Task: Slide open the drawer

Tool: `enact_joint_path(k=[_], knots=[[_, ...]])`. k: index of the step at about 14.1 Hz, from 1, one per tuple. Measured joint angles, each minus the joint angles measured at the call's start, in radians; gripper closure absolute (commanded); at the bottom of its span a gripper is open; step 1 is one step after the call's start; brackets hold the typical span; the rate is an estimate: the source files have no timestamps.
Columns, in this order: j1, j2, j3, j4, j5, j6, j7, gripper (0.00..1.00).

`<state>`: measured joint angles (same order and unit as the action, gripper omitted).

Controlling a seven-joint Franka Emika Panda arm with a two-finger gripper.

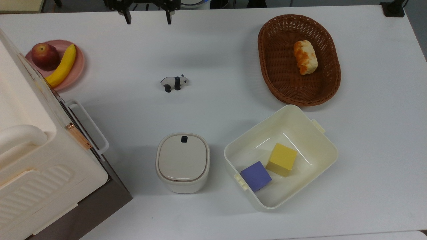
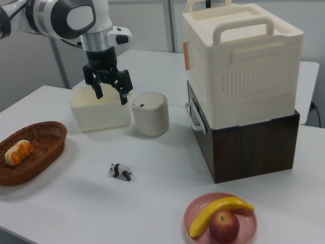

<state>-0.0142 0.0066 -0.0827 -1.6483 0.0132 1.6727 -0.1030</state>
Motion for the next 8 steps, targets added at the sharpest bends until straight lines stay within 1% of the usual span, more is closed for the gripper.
enact_joint_path(k=[2,3,4,5,6,8], knots=[[-0.001,0.0,0.0,0.0,-0.001,0.0,-0.013,0.0],[-0.001,0.0,0.0,0.0,-0.001,0.002,-0.046,0.0],[-0.001,0.0,0.0,0.0,-0.006,0.003,-0.123,0.0],[-0.001,0.0,0.001,-0.001,-0.026,0.003,-0.207,0.0],[-0.002,0.001,0.001,-0.002,-0.069,0.003,-0.362,0.0],[-0.008,0.005,0.001,-0.006,-0.111,0.004,-0.535,0.0]])
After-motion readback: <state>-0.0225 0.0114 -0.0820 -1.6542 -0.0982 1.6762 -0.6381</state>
